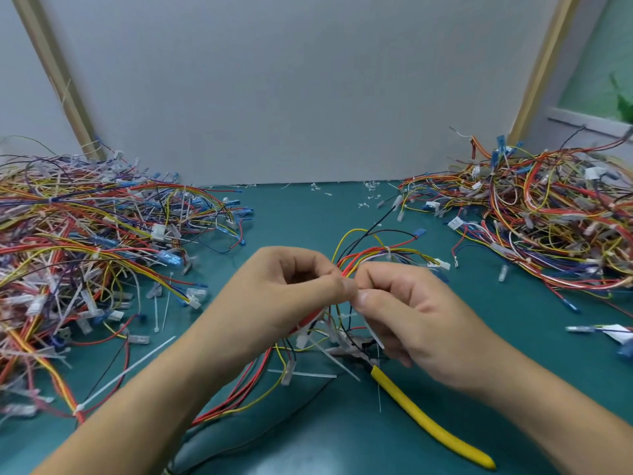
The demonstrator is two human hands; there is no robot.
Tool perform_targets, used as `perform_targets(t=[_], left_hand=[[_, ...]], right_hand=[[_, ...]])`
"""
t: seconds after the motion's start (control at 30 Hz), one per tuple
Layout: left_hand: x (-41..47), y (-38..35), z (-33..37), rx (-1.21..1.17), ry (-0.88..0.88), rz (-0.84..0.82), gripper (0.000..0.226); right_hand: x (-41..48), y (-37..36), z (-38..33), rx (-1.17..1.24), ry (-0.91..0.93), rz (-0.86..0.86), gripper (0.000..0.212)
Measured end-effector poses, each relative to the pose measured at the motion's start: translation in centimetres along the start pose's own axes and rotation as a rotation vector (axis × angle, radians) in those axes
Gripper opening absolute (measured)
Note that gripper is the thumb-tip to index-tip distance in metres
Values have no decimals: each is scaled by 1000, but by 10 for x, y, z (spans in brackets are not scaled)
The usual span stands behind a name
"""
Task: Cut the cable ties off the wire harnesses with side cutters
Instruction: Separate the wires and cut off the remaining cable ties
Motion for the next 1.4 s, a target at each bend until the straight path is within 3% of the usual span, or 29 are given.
perform_targets(t=[0.17, 0.33, 0.53, 0.67, 0.73, 0.8, 0.87, 1.03, 1.17, 1.23, 1.3, 1.4], left_hand=[[-1, 0, -5, 7, 45, 41, 23], [0, 0, -6, 31, 66, 67, 12], [3, 5, -4, 10, -2, 57, 30], [11, 30, -15, -109, 38, 237, 20], [11, 22, -20, 28, 62, 189, 9], [8, 4, -22, 129, 60, 47, 18], [6, -3, -20, 65, 45, -17, 23], [8, 12, -14, 57, -30, 120, 12], [4, 20, -2, 173, -152, 276, 16], [2, 21, 6, 287, -229, 330, 16], [-1, 18, 10, 354, -278, 351, 13], [0, 14, 6, 334, -248, 340, 12]], right_hand=[[1, -3, 4, -124, 42, -9, 29], [2, -6, 9, -99, 38, -22, 29], [3, -1, 8, -37, 26, 11, 31], [2, 7, 6, 104, -31, 32, 30], [3, 6, 7, 163, -62, 15, 29], [3, 5, 10, 164, -82, 1, 27], [3, 7, 10, 114, -68, -1, 27], [6, 23, 5, -190, 34, 97, 24], [-1, 57, -24, -420, 243, 475, 28], [-9, 59, -46, -506, 379, 592, 18], [-7, 45, -50, -575, 387, 538, 8], [2, 30, -28, -622, 202, 395, 7]])
Point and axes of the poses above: each hand's wrist, its own x-axis towards the middle knuckle, its own y-axis out of the back of the hand, z = x × y, the point moved 9 cm from there along x, towards the middle knuckle, and after that the axes turned 8 degrees about z, right-handed, at the moved point
